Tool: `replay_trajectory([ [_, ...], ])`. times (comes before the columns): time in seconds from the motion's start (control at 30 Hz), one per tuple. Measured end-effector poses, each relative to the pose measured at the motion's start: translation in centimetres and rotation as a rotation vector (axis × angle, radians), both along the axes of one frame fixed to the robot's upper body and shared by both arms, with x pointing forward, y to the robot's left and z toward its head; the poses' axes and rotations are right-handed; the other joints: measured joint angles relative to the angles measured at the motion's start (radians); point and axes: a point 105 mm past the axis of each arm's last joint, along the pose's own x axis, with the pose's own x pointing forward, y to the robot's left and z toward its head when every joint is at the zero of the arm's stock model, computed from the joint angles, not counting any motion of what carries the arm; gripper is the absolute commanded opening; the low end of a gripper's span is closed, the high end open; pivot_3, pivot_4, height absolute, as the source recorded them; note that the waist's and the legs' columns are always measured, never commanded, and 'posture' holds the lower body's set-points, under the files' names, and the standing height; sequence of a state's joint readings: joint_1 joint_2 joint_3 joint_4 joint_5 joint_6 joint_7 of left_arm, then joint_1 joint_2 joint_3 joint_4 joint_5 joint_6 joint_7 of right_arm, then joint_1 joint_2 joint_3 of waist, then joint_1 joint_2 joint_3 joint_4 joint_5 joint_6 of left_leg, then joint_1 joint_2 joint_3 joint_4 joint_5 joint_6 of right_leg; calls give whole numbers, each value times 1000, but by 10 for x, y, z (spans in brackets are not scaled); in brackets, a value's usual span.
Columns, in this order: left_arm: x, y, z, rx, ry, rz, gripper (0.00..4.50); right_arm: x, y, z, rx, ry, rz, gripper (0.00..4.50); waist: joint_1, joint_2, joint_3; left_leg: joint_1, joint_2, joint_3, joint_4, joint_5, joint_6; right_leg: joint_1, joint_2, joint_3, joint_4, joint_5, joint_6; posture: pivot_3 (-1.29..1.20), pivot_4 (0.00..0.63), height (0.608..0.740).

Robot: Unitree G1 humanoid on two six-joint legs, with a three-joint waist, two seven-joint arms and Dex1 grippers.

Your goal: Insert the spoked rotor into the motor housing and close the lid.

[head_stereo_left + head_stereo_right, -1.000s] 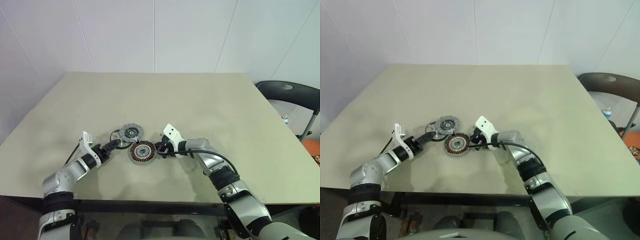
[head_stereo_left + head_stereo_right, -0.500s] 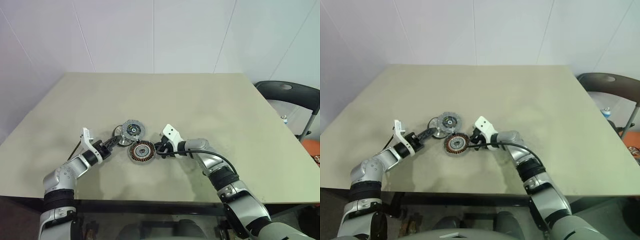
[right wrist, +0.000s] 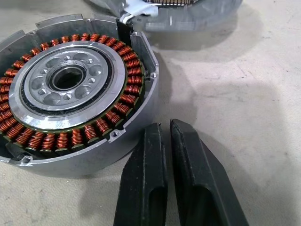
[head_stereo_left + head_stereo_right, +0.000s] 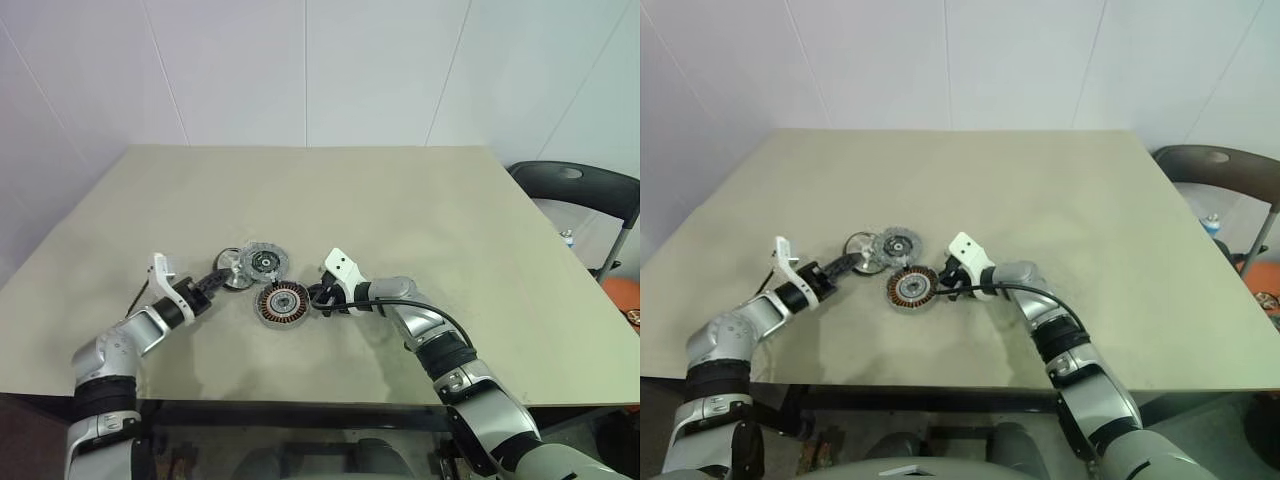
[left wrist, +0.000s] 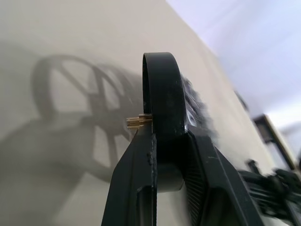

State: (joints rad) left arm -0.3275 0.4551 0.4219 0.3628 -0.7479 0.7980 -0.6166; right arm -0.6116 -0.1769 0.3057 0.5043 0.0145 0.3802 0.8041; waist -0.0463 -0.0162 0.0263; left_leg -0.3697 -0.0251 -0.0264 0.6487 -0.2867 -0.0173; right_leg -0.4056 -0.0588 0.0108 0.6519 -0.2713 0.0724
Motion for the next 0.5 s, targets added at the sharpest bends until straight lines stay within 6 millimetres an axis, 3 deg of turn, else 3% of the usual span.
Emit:
replay_trajectory([
  [0.07, -1, 10, 5, 28, -7, 23, 491, 1, -1, 0, -3, -4, 0, 327, 2, 0, 0, -1, 0, 0, 0, 0, 0, 0, 0, 0, -1, 0, 0, 0, 0, 740],
  [0.17, -8, 9, 13, 66, -28, -9, 491, 2, -1, 1, -4, -5, 3, 327, 2, 0, 0, -2, 0, 0, 0, 0, 0, -1, -1, 0, -1, 0, 0, 0, 0, 740],
  [0.27, -13, 0, 24, 70, -60, -61, 491, 2, -2, 1, -5, -7, 6, 327, 2, 0, 0, -3, 0, 0, 0, 0, 0, -2, -1, 0, -1, 0, 0, 0, 0, 740],
  [0.5, -24, -40, 74, 62, -201, -254, 491, 2, -1, 1, -5, -9, 8, 327, 2, 0, 0, -3, 0, 0, 0, 0, 0, -2, -1, 0, -1, 0, 0, 0, 0, 740],
])
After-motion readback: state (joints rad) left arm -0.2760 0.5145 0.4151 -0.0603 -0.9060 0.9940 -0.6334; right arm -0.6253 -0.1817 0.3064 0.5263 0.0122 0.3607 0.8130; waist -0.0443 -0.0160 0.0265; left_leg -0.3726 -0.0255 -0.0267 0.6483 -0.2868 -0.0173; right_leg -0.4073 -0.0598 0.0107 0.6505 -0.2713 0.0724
